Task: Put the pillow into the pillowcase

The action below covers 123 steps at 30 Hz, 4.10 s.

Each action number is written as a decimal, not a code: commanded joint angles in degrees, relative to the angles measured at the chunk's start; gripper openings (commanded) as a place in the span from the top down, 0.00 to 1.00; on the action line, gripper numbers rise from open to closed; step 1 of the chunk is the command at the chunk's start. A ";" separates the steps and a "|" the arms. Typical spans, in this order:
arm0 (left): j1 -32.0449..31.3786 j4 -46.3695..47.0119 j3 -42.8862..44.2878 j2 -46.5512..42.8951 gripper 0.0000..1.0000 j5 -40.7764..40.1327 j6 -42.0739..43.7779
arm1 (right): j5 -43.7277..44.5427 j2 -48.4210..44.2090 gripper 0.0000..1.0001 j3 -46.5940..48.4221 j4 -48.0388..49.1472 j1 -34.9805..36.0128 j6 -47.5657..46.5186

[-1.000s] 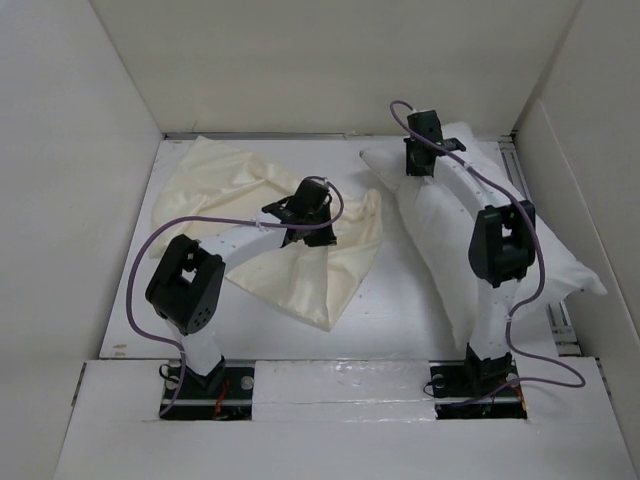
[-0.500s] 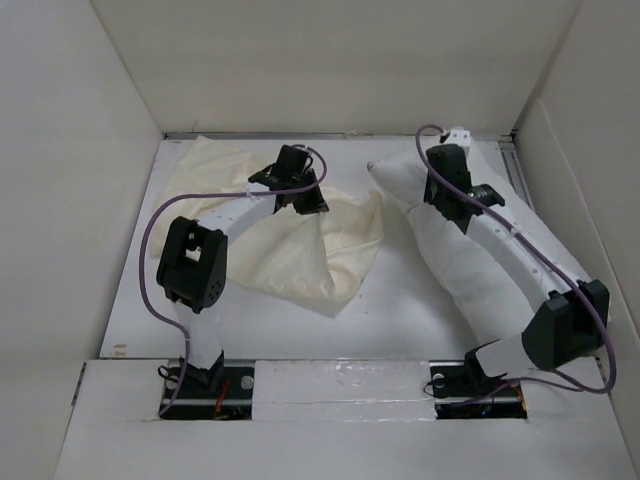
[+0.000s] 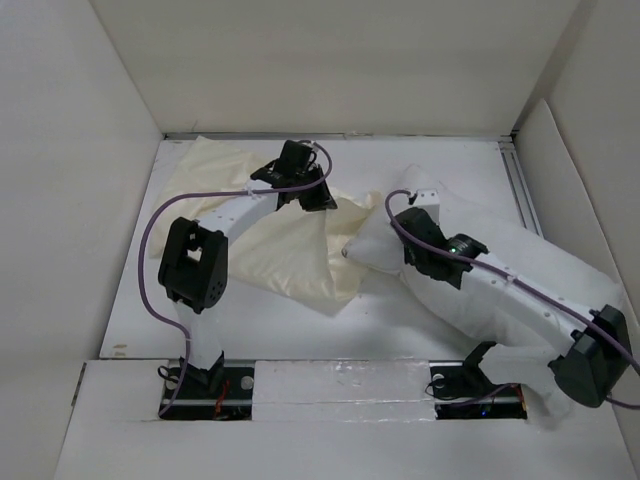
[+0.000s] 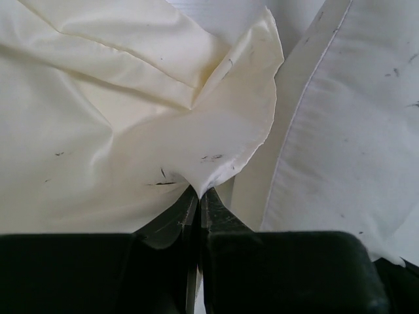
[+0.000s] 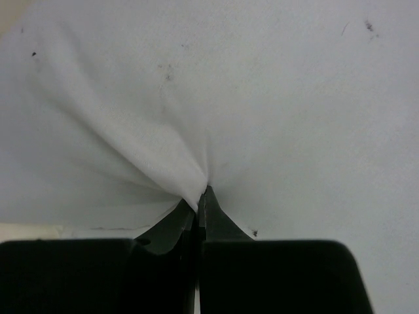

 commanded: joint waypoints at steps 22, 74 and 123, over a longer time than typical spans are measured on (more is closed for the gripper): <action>-0.01 0.01 -3.55 -12.84 1.00 3.32 -0.79 | 20.07 27.13 1.00 32.79 -31.94 35.28 32.65; 1.14 -9.48 1.99 -8.80 1.00 -8.81 3.25 | -20.44 -24.63 1.00 5.47 -4.89 37.22 -6.55; 1.14 -14.57 -0.92 -17.85 1.00 -1.60 17.75 | -2.43 14.89 1.00 9.68 2.50 4.70 -5.67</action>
